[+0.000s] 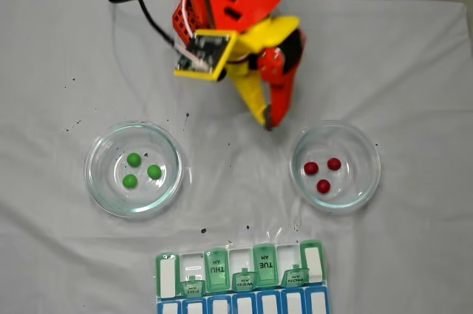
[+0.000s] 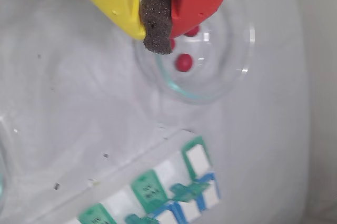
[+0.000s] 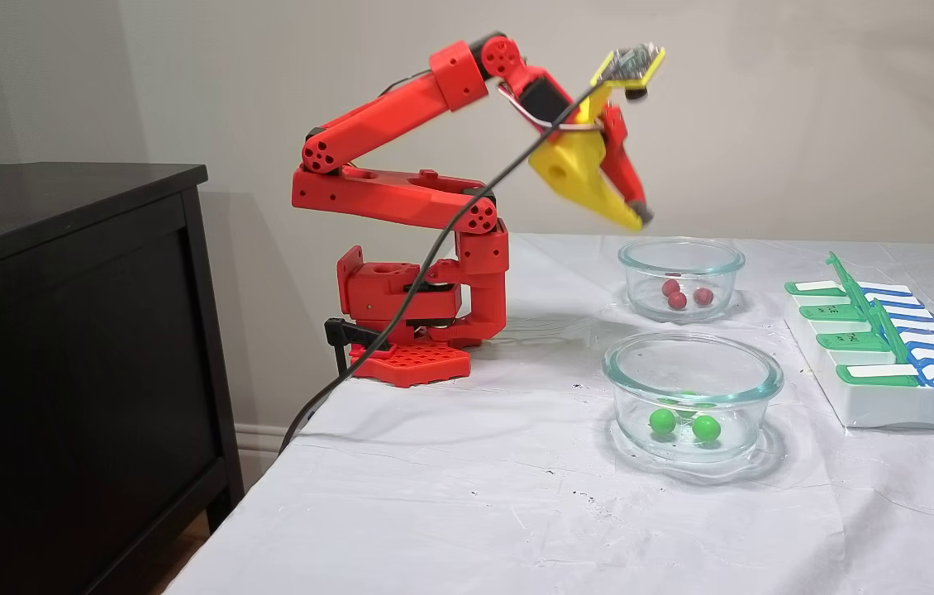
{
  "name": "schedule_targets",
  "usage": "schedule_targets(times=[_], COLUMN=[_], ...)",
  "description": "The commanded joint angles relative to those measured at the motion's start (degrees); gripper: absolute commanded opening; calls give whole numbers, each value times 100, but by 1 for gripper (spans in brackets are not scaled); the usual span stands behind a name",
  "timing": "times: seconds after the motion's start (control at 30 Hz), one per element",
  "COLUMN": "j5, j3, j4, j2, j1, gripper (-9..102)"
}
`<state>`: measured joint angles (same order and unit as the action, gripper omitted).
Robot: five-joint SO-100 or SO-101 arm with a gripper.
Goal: Sort medicines into box.
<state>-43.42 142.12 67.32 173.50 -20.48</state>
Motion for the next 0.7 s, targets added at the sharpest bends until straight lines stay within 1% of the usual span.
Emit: schedule_targets(times=[0.0, 0.13, 0.23, 0.33, 0.67], j5=[457, 1107, 1485, 1802, 2479], j3=[-1521, -2083, -2558, -3076, -3296], j4=[-193, -176, 237, 501, 686], j2=[-1705, -2312, -2795, -3437, -3401], j1=[-334, -642, -1020, -1116, -1758], gripper=[0, 0, 0, 0, 0])
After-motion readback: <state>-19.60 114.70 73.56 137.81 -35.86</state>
